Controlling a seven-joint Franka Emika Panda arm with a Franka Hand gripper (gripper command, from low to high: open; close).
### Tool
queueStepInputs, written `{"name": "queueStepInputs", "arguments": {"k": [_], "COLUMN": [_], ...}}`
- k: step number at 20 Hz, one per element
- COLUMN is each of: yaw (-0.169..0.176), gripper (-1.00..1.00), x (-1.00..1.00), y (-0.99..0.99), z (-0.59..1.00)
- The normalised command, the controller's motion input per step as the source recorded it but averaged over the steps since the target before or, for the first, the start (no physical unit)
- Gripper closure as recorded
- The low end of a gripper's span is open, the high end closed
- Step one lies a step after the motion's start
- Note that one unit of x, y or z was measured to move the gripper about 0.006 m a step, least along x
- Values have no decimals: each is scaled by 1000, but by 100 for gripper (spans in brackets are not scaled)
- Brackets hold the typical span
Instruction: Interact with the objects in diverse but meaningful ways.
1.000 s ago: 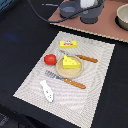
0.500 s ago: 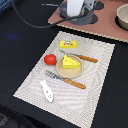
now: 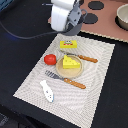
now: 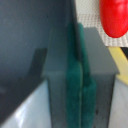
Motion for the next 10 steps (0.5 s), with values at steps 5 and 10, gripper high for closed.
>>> {"name": "queueStepInputs", "arguments": {"k": [5, 10], "yaw": [-15, 0], "gripper": [100, 100], "x": [-915, -1000], "y": [-600, -318], "z": [-264, -2]}}
